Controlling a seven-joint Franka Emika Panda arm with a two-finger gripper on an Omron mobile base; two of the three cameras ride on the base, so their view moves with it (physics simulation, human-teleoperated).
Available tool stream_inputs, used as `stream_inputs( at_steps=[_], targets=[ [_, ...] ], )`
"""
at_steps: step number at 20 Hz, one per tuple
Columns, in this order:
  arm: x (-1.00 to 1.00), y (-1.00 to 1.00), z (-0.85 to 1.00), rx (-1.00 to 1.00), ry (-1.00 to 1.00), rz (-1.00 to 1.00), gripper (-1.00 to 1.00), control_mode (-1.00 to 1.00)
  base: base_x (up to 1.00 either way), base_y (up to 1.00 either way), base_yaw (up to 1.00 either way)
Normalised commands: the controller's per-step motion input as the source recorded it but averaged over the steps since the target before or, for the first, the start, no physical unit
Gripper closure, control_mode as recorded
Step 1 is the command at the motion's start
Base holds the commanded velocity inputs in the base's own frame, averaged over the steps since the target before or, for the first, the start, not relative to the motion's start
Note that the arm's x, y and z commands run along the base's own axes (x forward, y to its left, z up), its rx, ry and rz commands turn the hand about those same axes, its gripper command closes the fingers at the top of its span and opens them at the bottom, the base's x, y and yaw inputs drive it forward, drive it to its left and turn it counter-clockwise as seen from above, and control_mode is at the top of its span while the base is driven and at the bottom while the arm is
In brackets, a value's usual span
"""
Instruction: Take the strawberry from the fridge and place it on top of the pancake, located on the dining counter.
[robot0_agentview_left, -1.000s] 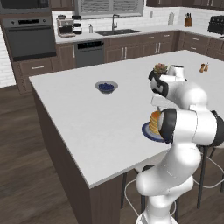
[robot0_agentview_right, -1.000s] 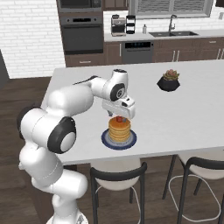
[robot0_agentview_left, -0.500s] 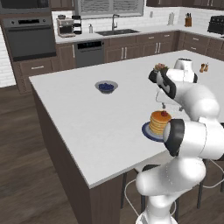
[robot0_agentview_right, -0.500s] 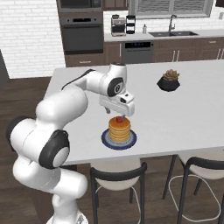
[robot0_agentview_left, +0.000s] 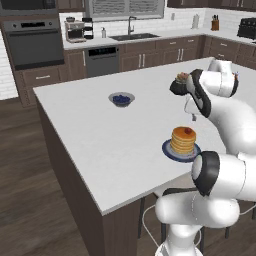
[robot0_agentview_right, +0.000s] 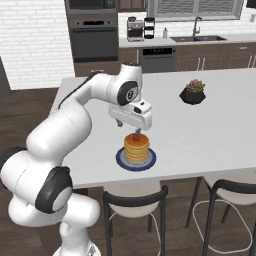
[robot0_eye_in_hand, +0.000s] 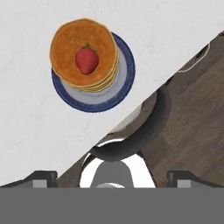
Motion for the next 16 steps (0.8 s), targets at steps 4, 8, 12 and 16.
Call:
stream_inputs(
  at_steps=[4, 8, 12, 16],
  targets=[
    [-0.44, 0.05, 0.46, 0.0, 0.0, 0.0, -1.0, -1.0, 0.0, 0.0, 0.0],
    [-0.48, 0.12, 0.33, 0.0, 0.0, 0.0, -1.0, -1.0, 0.0, 0.0, 0.0],
    [-0.55, 0.19, 0.13, 0.0, 0.0, 0.0, -1.0, -1.0, 0.0, 0.0, 0.0],
    [-0.55, 0.32, 0.01, 0.0, 0.0, 0.0, -1.0, -1.0, 0.0, 0.0, 0.0]
  ],
)
